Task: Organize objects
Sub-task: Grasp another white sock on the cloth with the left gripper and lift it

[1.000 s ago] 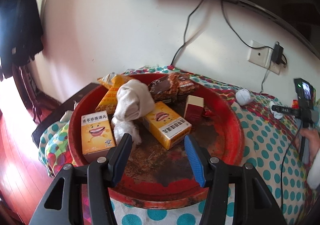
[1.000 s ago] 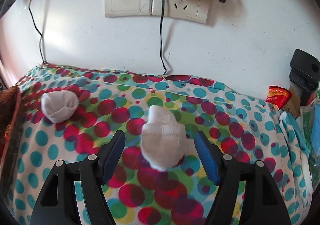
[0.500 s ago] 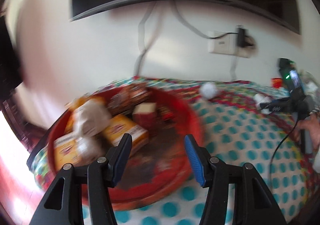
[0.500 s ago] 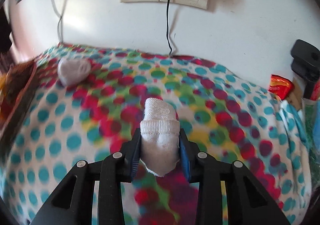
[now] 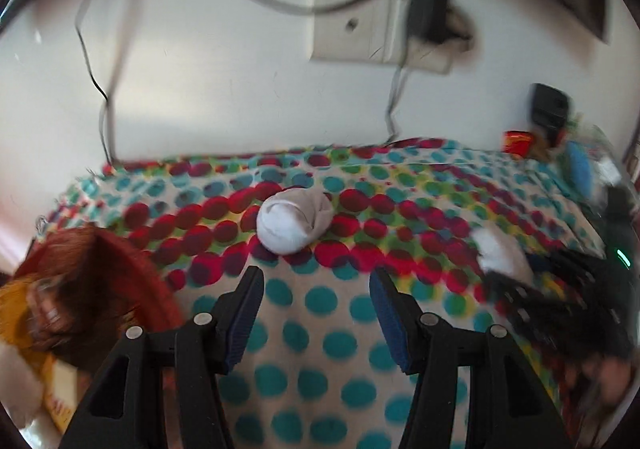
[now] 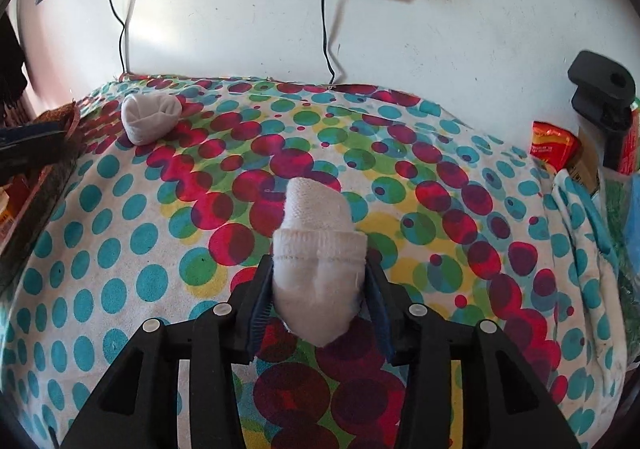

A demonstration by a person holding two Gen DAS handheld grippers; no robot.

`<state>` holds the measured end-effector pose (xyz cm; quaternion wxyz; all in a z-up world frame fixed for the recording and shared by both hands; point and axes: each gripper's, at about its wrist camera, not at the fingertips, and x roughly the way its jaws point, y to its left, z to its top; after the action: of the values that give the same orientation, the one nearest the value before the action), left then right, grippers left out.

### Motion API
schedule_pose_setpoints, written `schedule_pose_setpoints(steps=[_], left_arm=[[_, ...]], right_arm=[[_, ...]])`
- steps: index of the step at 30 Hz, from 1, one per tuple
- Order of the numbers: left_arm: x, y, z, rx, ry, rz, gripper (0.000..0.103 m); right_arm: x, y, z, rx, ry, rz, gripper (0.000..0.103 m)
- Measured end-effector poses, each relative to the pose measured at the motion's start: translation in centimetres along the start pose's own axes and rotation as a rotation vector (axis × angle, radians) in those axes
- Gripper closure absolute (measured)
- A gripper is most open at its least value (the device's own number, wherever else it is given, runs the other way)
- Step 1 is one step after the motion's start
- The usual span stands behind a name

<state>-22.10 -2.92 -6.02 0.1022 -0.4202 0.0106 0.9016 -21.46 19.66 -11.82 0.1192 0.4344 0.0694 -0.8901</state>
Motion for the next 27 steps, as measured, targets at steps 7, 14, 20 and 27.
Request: schedule_pose_setpoints(steps=[7, 14, 20, 27], left_arm=[[4.7, 2.5, 3.7, -0.118, 0.039, 0.079, 0.046], [8.1, 2.4, 3.3, -0.169, 0.106, -0.008, 0.046], [8.1, 0.4, 2.1, -0.099, 0.08, 0.004, 0.053], [7.5, 0.3, 1.6, -0.118, 0.074, -0.026, 0.056]], right_arm=[[0.1, 0.2, -0.1, -0.007, 0.0, -0.005, 0.059], [0.1, 0.3, -0.2, -0.008, -0.001, -0.006, 0.059], [0.2, 0.2, -0.2, 0.004, 0.001, -0.02, 0.052], [0.3, -0.4, -0.3, 0.021, 0.004, -0.022, 0.05]])
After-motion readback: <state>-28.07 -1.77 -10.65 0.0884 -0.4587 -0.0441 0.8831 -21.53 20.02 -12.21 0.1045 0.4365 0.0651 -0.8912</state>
